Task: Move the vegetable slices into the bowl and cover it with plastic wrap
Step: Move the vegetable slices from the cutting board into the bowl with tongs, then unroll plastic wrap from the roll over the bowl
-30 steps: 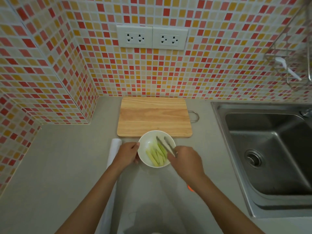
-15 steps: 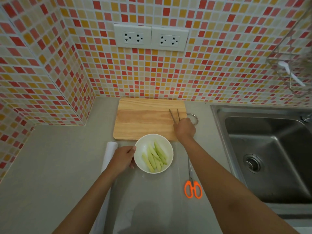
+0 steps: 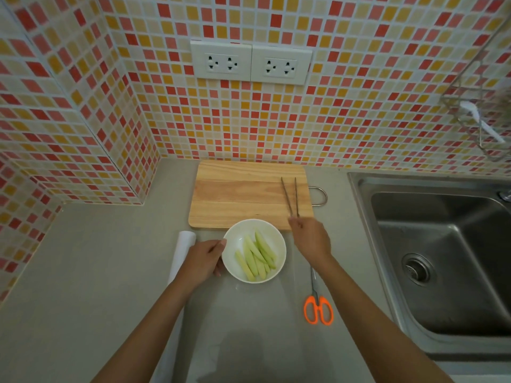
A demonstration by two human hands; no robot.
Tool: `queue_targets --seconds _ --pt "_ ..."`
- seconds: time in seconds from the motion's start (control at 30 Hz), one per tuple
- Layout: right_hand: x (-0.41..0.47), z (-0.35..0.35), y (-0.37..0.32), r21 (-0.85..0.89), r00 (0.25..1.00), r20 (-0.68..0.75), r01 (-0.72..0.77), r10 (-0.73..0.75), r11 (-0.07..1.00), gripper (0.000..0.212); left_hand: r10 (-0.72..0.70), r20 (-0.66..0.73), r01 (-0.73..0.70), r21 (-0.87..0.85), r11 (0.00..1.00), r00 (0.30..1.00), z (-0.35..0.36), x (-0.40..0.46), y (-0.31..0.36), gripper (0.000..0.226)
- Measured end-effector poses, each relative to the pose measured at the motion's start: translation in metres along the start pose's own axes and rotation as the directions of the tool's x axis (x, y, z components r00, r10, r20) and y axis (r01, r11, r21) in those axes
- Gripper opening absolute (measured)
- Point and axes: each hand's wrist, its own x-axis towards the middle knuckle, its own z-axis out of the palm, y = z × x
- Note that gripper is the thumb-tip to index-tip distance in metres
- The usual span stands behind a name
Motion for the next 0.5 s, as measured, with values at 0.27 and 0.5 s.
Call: queue_targets --seconds 0.27,0.5 --pt "-0.065 0.009 0.009 0.265 0.982 0.175 0.026 -0.075 0.964 0.040 0.026 -0.009 -0.026 0.000 1.000 1.000 0.005 -0.020 0.009 0.036" --pt "-0.094 0.011 0.019 0.256 0.989 0.133 0.032 -0.068 0.966 0.043 0.032 0.006 -0.033 0.019 0.999 0.999 0.007 -0.044 0.009 0.036"
